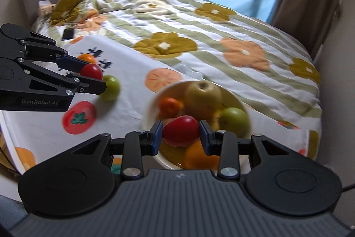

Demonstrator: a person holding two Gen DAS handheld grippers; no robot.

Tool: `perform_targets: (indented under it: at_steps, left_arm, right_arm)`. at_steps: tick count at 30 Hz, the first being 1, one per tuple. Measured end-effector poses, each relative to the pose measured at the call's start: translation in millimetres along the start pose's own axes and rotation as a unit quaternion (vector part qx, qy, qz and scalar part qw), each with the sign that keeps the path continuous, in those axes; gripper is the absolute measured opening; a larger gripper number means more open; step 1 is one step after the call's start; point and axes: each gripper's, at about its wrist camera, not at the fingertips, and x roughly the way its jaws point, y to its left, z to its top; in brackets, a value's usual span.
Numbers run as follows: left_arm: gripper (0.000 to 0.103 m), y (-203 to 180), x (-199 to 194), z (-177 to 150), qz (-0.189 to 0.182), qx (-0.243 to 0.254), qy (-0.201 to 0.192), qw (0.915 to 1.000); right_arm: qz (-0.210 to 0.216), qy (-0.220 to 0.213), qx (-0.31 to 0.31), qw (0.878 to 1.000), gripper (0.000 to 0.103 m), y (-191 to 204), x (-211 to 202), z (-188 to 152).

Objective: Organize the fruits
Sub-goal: 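Carry both cherry tomatoes into the cream bowl and release them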

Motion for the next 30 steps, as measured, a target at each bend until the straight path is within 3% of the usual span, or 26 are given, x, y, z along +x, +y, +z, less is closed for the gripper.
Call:
perform_targets:
  at_steps: [13,24,25,26,28,30]
  left_arm:
    - [0.037,-55.4,66.7,26.9,-0.013,0.030,0.010,0.9994]
    - [0.039,-73.8,115.9,32.6,-0.010,0.017,0.033,0.9992]
    - [0.049,-74.5,115.7,32.9,-0.006,0.016,0.034,0.9993]
    - [0.068,-75.6,114.8,33.7,-0.003,0.017,0.033,0.9993]
    - [0.086,-75.5,107.3,33.9,0.000,0.013,0.016,0.9998]
    - [0.086,-73.6,100.5,34.2,0.002,0.010,0.010,0.9999]
  right_arm:
    - [-0.012,0.003,0.050,0.999,0.051,-62.4,14.4,-25.1]
    - [-0.010,0.008,0.074,0.997,0.051,-86.6,32.0,-35.8]
    - [-0.009,0.008,0.075,0.997,0.051,-88.7,33.5,-36.4]
    - [-0.009,0.009,0.077,0.997,0.051,-90.2,34.4,-37.2]
    - [-0.008,0.009,0.079,0.997,0.051,-92.5,35.6,-37.4]
    - [-0.007,0.008,0.079,0.997,0.051,-94.5,35.7,-37.1]
